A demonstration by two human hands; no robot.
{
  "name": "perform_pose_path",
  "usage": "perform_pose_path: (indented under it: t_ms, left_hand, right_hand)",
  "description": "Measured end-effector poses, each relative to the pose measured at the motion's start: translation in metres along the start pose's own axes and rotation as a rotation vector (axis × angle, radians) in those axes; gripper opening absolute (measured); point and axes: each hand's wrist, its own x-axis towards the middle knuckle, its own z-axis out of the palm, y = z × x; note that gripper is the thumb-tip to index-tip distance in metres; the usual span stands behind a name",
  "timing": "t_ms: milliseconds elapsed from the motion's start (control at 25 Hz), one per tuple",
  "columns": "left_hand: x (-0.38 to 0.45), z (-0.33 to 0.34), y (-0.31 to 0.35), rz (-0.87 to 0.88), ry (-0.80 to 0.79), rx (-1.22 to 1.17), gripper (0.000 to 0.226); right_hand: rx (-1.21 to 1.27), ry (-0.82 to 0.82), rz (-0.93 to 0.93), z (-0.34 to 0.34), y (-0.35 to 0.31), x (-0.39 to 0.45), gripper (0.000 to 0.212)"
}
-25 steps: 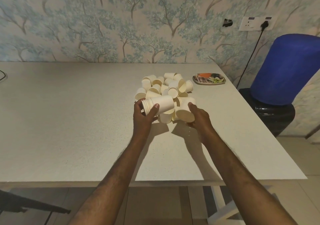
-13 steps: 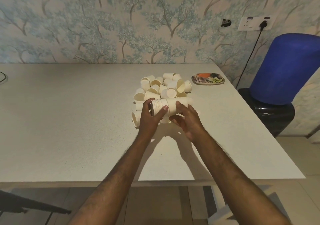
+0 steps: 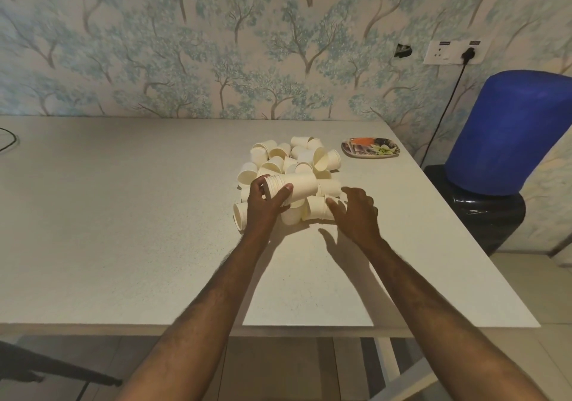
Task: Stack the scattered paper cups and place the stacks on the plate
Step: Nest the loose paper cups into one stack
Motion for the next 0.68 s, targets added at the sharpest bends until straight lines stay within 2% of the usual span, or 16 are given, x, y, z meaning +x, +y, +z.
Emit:
perform_pose_path:
  t_ms: [80, 160, 360, 480, 680]
  left_hand:
    - [0.003, -0.006, 0.0, 0.006, 0.029, 0.011, 0.058]
    - [0.006, -0.015, 0.001, 0.016, 0.056, 0.011, 0.06]
    - [0.008, -0.032, -0.001, 0.012, 0.098, 0.029, 0.063]
    - [0.008, -0.034, -0.001, 0.013, 0.105, 0.04, 0.062]
    - [0.01, -0.031, -0.002, 0.018, 0.1, 0.02, 0.054]
  right_hand:
    - [-0.082, -0.148, -0.089, 0.002, 0.014, 0.002, 0.073]
    - [-0.125, -0.185, -0.172, 0.005, 0.022, 0.003, 0.079]
    - [-0.209, -0.143, -0.274, 0.013, 0.031, 0.011, 0.074]
    - [-0.278, -0.122, -0.281, 0.017, 0.038, 0.015, 0.065]
    - [-0.254, -0.129, -0.252, 0.002, 0.065, 0.018, 0.056]
